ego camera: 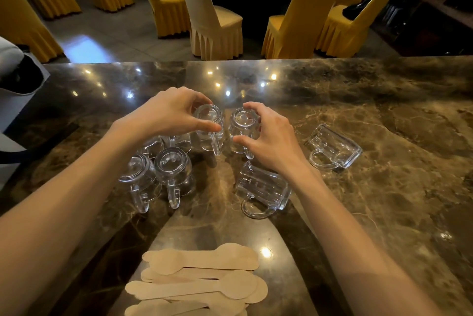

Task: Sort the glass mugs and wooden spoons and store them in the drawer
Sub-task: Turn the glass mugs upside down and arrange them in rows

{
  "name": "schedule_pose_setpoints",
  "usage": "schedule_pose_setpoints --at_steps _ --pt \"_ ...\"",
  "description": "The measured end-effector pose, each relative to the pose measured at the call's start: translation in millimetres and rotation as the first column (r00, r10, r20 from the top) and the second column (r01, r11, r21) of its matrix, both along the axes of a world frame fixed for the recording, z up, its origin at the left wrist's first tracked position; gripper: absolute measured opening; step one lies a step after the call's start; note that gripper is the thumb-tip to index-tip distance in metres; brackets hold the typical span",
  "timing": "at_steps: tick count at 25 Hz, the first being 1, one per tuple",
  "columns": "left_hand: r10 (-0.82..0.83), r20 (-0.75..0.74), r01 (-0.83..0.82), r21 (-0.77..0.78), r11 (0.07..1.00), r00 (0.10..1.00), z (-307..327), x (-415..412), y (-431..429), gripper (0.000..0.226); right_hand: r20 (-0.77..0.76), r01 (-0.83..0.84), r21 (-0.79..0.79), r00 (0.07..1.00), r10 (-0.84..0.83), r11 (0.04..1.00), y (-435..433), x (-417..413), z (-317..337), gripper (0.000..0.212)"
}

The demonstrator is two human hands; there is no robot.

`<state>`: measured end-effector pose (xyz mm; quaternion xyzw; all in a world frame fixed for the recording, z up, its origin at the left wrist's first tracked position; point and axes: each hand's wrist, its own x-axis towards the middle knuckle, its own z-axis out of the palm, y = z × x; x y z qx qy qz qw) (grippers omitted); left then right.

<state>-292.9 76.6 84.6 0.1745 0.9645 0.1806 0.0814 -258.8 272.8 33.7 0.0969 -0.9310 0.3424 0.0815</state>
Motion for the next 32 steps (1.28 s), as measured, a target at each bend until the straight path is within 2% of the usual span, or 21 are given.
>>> schedule_pose_setpoints --at_steps 6,25,32 --pt "-0.003 0.013 0.003 -0.004 1.000 1.000 -6.4 -2.5 -0.2 0.076 0.011 0.001 -0.007 1.000 -0.001 1.000 -3.1 -3.2 -2.8 0.067" --pt "0.018 0.155 -0.023 0.025 0.999 0.988 -15.1 -6.8 -2.9 0.067 -0.012 -0.002 -0.040 1.000 0.001 0.999 -5.4 -9.8 -13.2 0.066" --pt "0.051 0.132 -0.057 0.036 0.998 0.990 -21.5 -2.4 -2.2 0.068 -0.015 -0.023 -0.033 1.000 0.023 0.999 -5.4 -11.1 -17.2 0.068"
